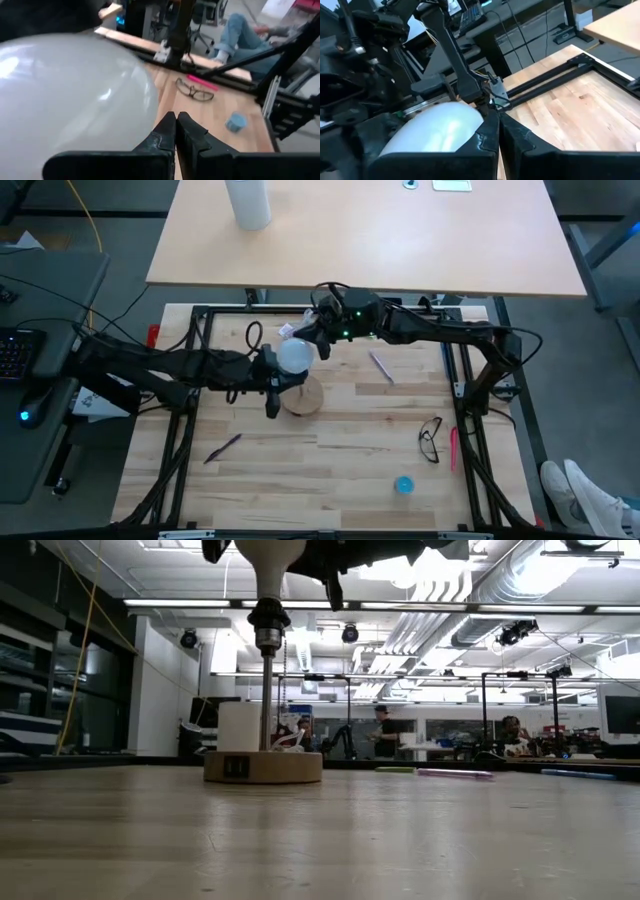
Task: Screw lightbulb
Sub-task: Insert the light bulb into the lamp
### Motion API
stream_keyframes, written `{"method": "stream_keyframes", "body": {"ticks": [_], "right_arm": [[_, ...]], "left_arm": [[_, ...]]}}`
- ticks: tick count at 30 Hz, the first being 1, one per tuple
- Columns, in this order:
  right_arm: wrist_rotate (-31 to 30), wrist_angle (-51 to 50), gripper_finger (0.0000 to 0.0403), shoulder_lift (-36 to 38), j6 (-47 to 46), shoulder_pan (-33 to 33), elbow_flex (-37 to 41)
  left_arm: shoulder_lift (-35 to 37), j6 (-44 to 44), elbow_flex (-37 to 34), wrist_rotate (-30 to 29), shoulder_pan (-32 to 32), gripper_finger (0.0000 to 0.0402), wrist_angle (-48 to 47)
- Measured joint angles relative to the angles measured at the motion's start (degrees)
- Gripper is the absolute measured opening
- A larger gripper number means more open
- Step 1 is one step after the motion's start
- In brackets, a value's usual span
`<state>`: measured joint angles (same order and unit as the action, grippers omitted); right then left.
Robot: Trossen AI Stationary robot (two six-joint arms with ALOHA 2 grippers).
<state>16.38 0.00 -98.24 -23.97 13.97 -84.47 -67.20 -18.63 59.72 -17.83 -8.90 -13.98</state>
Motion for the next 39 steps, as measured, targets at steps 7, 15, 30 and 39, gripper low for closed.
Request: {"method": "stream_keyframes", "body": {"ticks": [7, 15, 30, 39], "right_arm": [[0.30, -4.84, 0.0000, 1.91, 0.90, -0.14, -0.02], [-0.55, -8.84, 0.0000, 3.56, 0.93, -1.65, -0.04], [-2.67, -20.97, 0.0000, 7.58, 1.89, -6.93, -0.04], [-10.39, -25.03, 0.0000, 11.71, 4.71, -7.61, 0.00]], "left_arm": [[2.48, 0.30, -0.07, -3.88, 0.28, 0.0000, -7.41], [5.53, 1.21, -0.07, -4.85, 1.87, 0.0000, -13.14], [12.10, 5.51, 0.00, -9.62, 8.06, 0.0000, -24.77], [18.96, 2.36, 0.00, -12.97, 12.71, 0.0000, -35.69]]}}
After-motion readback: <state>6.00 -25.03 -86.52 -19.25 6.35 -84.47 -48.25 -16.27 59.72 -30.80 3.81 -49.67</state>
